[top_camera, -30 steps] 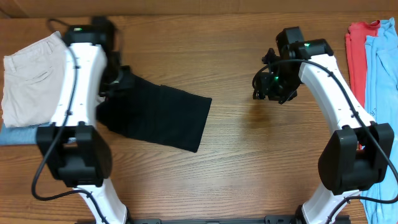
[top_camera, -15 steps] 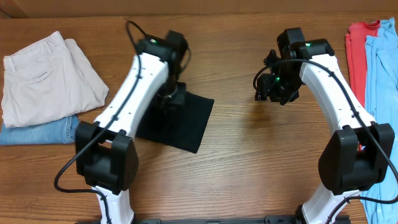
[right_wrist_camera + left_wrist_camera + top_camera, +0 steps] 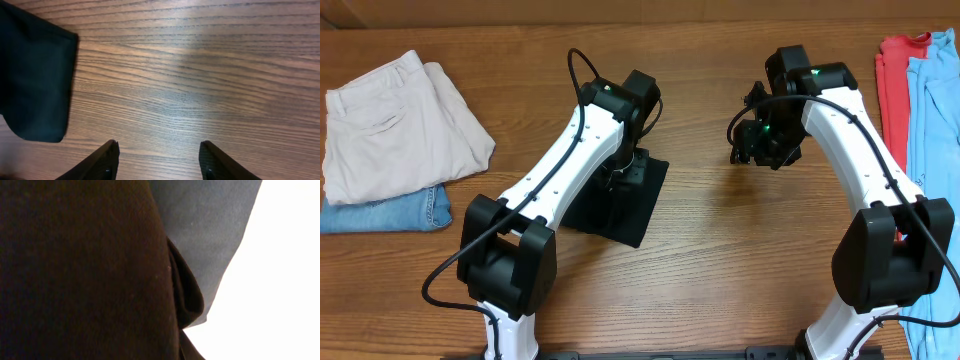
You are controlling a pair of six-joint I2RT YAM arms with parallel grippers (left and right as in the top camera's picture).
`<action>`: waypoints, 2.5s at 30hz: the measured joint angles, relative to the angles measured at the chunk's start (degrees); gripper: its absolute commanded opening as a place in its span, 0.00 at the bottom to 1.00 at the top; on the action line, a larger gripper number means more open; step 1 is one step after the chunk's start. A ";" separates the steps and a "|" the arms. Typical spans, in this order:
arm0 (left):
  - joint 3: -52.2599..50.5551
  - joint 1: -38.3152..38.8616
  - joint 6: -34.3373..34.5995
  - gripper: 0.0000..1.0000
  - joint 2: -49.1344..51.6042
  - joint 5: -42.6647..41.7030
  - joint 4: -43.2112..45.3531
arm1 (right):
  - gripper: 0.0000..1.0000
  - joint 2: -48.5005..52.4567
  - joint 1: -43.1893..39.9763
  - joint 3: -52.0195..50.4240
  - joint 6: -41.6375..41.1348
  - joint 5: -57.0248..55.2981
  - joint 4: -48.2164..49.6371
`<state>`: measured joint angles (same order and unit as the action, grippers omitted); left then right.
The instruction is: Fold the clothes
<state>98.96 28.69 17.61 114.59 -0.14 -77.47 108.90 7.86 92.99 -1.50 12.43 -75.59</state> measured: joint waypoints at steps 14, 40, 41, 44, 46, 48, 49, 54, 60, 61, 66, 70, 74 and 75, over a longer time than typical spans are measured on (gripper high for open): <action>-0.13 0.00 0.13 0.17 0.00 -0.72 1.27 | 0.55 0.00 0.00 0.00 -0.02 0.02 -0.28; -2.12 4.00 0.50 0.56 -4.07 -3.56 0.37 | 0.59 0.00 0.00 0.00 0.02 0.02 -0.48; -2.08 3.41 0.72 0.59 -5.68 -2.45 0.37 | 0.59 0.00 0.00 0.00 0.13 0.13 -0.46; -1.68 0.37 1.73 0.64 -10.86 0.44 0.87 | 0.60 0.00 0.09 0.00 1.31 1.99 -0.35; -0.98 -3.17 1.99 0.69 -13.60 1.60 2.16 | 0.64 0.00 0.33 0.00 1.99 4.37 0.46; -0.46 -6.86 2.19 0.70 -14.78 2.05 3.74 | 0.70 0.00 1.22 0.00 2.64 6.93 1.90; -0.26 -8.74 2.21 0.70 -14.84 2.05 4.52 | 0.75 0.00 2.08 0.00 2.95 8.13 2.84; -0.24 -14.75 1.95 0.70 -11.23 0.52 6.19 | 0.77 0.00 9.57 0.00 3.85 11.10 8.85; -0.24 -14.80 1.46 0.68 -2.40 -0.83 5.88 | 0.69 0.00 18.10 0.00 1.31 11.04 17.14; -0.24 -14.80 1.36 0.68 -1.03 -0.94 5.84 | 0.67 0.00 18.45 0.00 0.70 10.95 18.12; -0.24 -14.82 1.31 0.68 3.69 -1.16 5.73 | 0.57 0.42 18.36 -0.04 -1.92 11.32 22.38; -0.24 -14.82 1.31 0.68 5.35 -1.33 5.70 | 0.53 3.52 18.32 -0.07 -2.47 14.73 25.09; -0.24 -14.80 1.31 0.69 5.81 -1.33 5.68 | 0.49 7.98 18.32 -0.22 -2.64 18.23 24.61; -0.24 -14.80 1.31 0.69 5.81 -1.33 5.62 | 0.48 9.09 18.32 -0.24 -2.69 18.62 23.54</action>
<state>98.72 13.89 18.92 120.40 -1.48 -71.85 117.99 26.17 92.75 -4.19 31.05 -52.05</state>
